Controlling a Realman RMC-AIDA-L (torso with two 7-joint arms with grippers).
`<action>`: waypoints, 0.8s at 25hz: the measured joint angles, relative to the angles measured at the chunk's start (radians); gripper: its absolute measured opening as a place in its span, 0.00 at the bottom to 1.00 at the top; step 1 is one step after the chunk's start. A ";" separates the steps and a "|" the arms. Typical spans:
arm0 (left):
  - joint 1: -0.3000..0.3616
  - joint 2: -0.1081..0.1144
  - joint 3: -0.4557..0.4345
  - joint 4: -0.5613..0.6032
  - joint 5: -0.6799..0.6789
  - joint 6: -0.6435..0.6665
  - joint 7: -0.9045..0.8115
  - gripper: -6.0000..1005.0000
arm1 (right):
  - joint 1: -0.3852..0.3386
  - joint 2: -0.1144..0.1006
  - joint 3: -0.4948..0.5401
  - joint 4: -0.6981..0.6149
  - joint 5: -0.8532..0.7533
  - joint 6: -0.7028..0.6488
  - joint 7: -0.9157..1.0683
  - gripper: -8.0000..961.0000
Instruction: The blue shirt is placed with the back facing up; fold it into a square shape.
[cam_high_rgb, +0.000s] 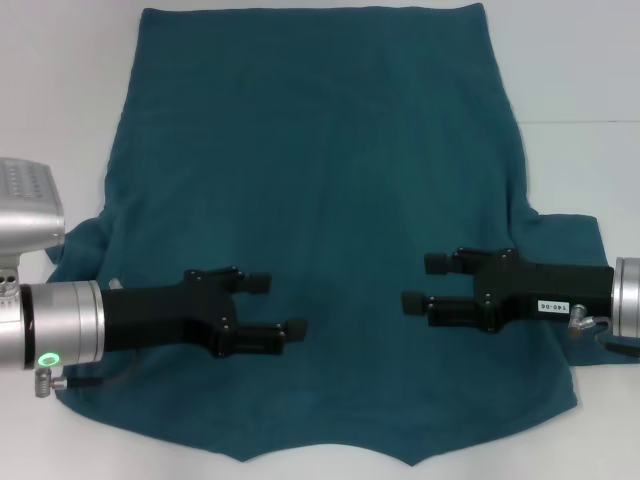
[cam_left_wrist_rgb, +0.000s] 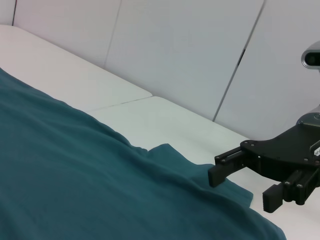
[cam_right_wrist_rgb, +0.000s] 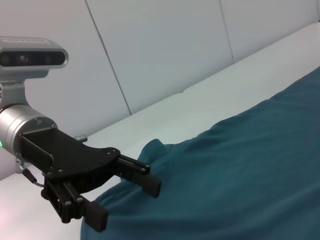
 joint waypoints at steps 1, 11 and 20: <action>0.000 0.000 -0.001 0.001 0.000 0.000 -0.001 0.93 | 0.000 0.000 0.001 0.000 0.001 0.000 0.000 0.86; -0.001 0.001 -0.002 0.006 -0.003 -0.006 -0.010 0.91 | 0.001 0.000 0.003 0.000 0.007 0.001 0.000 0.86; 0.004 0.000 -0.086 -0.003 -0.036 -0.148 -0.086 0.90 | 0.002 0.004 0.021 0.000 0.009 0.008 0.000 0.86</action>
